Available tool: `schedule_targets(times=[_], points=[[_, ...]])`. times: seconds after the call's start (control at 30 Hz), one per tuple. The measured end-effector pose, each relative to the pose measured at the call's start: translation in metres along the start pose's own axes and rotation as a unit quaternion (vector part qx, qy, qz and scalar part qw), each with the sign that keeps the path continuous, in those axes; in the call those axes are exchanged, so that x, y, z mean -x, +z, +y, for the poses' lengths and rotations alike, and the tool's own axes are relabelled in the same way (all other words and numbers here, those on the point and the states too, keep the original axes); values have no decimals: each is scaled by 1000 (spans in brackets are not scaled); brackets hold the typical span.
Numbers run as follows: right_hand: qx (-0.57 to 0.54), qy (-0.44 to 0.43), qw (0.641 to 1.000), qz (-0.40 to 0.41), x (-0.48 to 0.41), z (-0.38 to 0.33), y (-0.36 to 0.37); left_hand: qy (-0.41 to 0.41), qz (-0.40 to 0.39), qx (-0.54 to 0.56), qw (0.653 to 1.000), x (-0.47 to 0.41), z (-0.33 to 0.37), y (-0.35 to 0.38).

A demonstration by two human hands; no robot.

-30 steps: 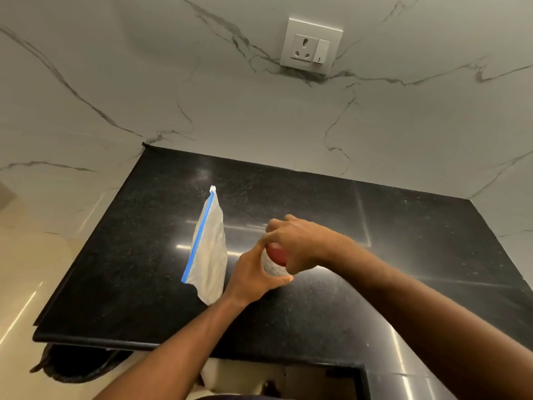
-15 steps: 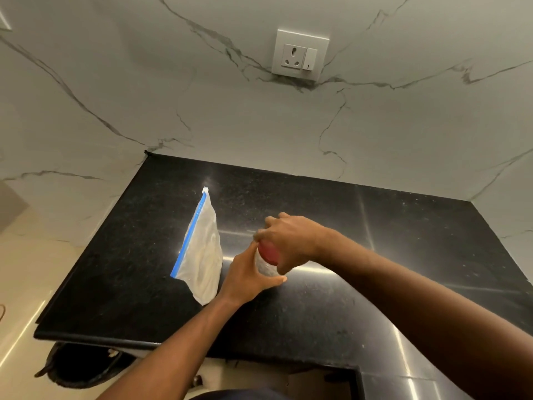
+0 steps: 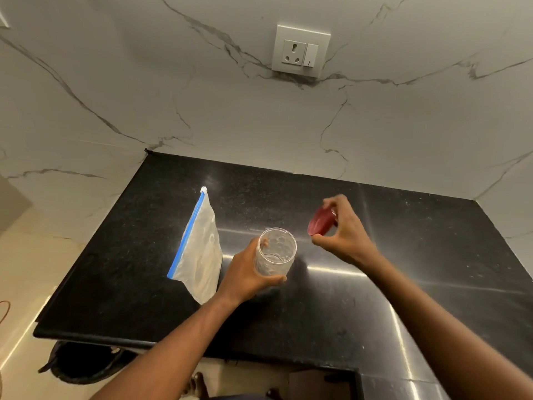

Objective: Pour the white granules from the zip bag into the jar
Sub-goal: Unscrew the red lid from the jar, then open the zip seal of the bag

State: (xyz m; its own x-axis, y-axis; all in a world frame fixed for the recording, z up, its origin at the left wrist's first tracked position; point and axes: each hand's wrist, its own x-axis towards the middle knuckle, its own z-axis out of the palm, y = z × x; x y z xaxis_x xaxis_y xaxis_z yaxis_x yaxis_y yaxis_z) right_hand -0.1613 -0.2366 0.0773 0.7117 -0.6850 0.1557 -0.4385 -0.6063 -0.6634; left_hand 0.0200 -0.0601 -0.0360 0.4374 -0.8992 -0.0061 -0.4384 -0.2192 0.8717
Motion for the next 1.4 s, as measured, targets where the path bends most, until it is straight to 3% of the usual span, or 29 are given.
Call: schedule_targets(times=[0.1, 0.33, 0.5, 0.6, 0.73, 0.87, 1.07, 1.17, 1.3, 1.4], points=[[-83, 129, 985, 76, 24, 38, 40, -8, 4, -4, 1000, 0, 0, 1], [-35, 205, 972, 111, 44, 74, 91, -21, 17, -12, 1000, 4, 8, 0], [-22, 196, 978, 71, 35, 68, 90, -28, 17, 11, 999, 6, 14, -1], [-66, 157, 977, 129, 27, 38, 78, -50, 11, -13, 999, 14, 27, -9], [-141, 42, 970, 194, 7, -33, 57, -58, 44, -3, 997, 32, 68, -36], [-195, -65, 970, 128, -9, -105, 46, -30, 51, 57, 997, 54, 114, -82], [-153, -183, 971, 0, -42, -160, 73, 59, 216, -30, 974, 67, 139, -154], [-87, -181, 978, -62, -68, -171, 89, 35, 261, -63, 963, 48, 121, -181], [-85, -119, 974, -172, -94, -172, 101, -29, 208, -99, 973, 11, 97, -193], [-129, -106, 967, -189, -97, -167, 107, -29, 184, -116, 976, -5, 87, -190]])
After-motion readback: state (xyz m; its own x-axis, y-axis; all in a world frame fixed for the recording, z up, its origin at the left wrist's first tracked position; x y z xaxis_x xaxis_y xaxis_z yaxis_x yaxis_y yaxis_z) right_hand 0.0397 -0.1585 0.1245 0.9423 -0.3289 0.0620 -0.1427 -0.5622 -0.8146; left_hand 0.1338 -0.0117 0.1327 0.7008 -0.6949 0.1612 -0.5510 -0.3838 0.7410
